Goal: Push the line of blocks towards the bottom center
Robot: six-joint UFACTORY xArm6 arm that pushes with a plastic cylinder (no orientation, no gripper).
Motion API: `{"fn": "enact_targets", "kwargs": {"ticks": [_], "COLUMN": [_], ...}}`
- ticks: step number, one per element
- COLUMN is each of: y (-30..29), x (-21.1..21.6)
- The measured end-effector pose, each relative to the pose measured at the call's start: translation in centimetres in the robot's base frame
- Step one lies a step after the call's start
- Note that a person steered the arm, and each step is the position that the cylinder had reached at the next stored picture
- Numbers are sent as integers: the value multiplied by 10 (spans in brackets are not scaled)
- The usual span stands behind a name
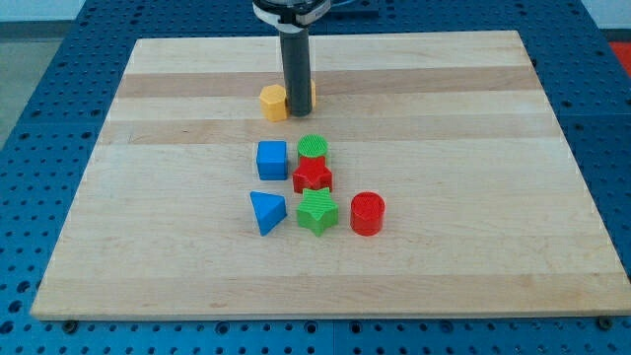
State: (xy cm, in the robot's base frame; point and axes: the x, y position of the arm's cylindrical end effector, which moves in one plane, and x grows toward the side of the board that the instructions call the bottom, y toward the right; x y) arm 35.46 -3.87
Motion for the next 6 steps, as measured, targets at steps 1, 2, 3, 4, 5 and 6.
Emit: {"fn": "enact_targets", "kwargs": {"ticks": [1, 2, 3, 4, 5, 6], "y": [16, 17, 14, -5, -15, -15], "x": [27, 63, 71, 71, 85, 104]}}
